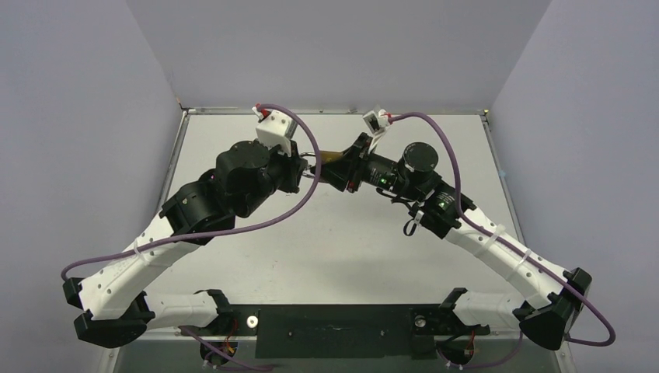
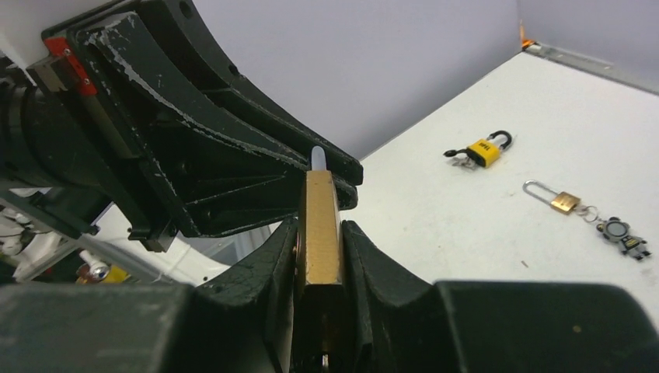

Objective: Lock with the key
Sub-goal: Lock the lock.

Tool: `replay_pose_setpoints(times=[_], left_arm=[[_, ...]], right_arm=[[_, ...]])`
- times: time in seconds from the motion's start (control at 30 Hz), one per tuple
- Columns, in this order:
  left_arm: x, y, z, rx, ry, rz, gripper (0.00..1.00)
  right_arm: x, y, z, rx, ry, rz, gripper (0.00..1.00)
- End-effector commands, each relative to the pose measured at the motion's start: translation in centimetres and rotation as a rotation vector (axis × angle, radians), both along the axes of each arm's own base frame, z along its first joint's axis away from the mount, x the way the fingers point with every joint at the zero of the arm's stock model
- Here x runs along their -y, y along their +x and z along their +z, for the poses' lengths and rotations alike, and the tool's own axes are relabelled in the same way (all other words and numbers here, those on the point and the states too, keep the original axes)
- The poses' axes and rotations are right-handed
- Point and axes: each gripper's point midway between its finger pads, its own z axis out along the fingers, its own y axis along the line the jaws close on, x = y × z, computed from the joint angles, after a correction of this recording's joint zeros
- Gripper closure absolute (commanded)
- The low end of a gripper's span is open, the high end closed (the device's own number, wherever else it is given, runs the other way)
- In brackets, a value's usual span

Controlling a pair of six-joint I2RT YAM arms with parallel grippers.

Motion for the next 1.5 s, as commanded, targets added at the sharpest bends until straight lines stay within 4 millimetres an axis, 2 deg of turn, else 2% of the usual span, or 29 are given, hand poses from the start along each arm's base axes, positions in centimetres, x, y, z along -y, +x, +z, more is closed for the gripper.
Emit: replay_pose_setpoints(times=[0.0, 0.03, 0.07, 0.1, 0.13, 0.17, 0.2, 0.27, 0.3, 0.33, 0.37, 0.4, 0.43, 0.47, 0.5, 0.67, 0.8, 1.03, 1.23, 1.47], left_arm=[[5.7, -5.3, 9.1, 0.095, -0.411, -0.407, 1.0], [5.0, -4.5, 9.2, 0.102, -0.414, -0.381, 1.0], [4.9, -4.3, 8.9, 0.099, -0.412, -0.381, 1.0], [4.5, -3.8, 8.9, 0.104, -0.412, -0.367, 1.0], [4.4, -3.7, 9.0, 0.104, -0.412, -0.37, 1.0], [4.3, -3.5, 9.0, 0.104, -0.412, -0.37, 1.0], [4.5, -3.6, 9.1, 0.102, -0.415, -0.387, 1.0], [4.7, -3.3, 9.0, 0.093, -0.419, -0.401, 1.0], [4.7, -2.9, 8.8, 0.082, -0.421, -0.397, 1.0], [4.8, -2.8, 8.6, 0.073, -0.418, -0.401, 1.0], [4.6, -2.4, 8.5, 0.069, -0.42, -0.39, 1.0], [4.6, -2.3, 8.3, 0.061, -0.417, -0.391, 1.0], [4.4, -1.9, 8.2, 0.059, -0.415, -0.38, 1.0], [4.1, -1.6, 8.1, 0.055, -0.416, -0.372, 1.0], [4.0, -1.5, 8.1, 0.052, -0.417, -0.377, 1.0], [3.2, -0.7, 8.5, 0.048, -0.438, -0.367, 1.0], [2.7, -0.9, 9.9, 0.048, -0.482, -0.405, 1.0], [1.8, -3.2, 14.6, 0.067, -0.638, -0.605, 1.0], [0.9, -4.8, 17.8, 0.087, -0.749, -0.717, 1.0], [1.0, -5.6, 18.6, 0.087, -0.774, -0.77, 1.0]], right_arm=[[1.0, 2.9, -8.0, -0.161, -0.133, -0.045, 0.76], [1.1, 2.6, -7.1, -0.144, -0.1, -0.025, 0.71], [1.5, 2.9, -7.3, -0.148, -0.094, -0.028, 0.66], [1.5, 2.6, -6.4, -0.134, -0.06, -0.001, 0.63], [1.9, 2.8, -6.8, -0.142, -0.052, -0.001, 0.57], [1.9, 2.6, -5.8, -0.13, -0.01, 0.017, 0.55], [2.2, 2.7, -6.1, -0.136, 0.004, 0.018, 0.51], [2.5, 2.4, -4.3, -0.102, 0.095, 0.047, 0.45], [2.8, 2.3, -4.5, -0.127, 0.118, 0.056, 0.44], [3.1, 2.0, -3.5, -0.114, 0.163, 0.073, 0.41], [3.6, 2.3, -3.8, -0.119, 0.178, 0.065, 0.39], [4.0, 1.8, -2.5, -0.093, 0.227, 0.085, 0.36], [4.6, 2.1, -2.9, -0.1, 0.24, 0.076, 0.35], [4.9, 1.6, -1.9, -0.08, 0.279, 0.093, 0.33], [5.4, 1.9, -2.2, -0.087, 0.287, 0.085, 0.32], [6.3, 0.5, -0.7, -0.042, 0.365, 0.151, 0.3], [7.2, -0.4, -0.2, 0.002, 0.381, 0.173, 0.3], [8.1, -1.7, 0.6, 0.065, 0.367, 0.19, 0.33], [8.3, -2.5, 1.7, 0.102, 0.335, 0.172, 0.36], [8.5, -2.9, 3.5, 0.138, 0.326, 0.132, 0.41]])
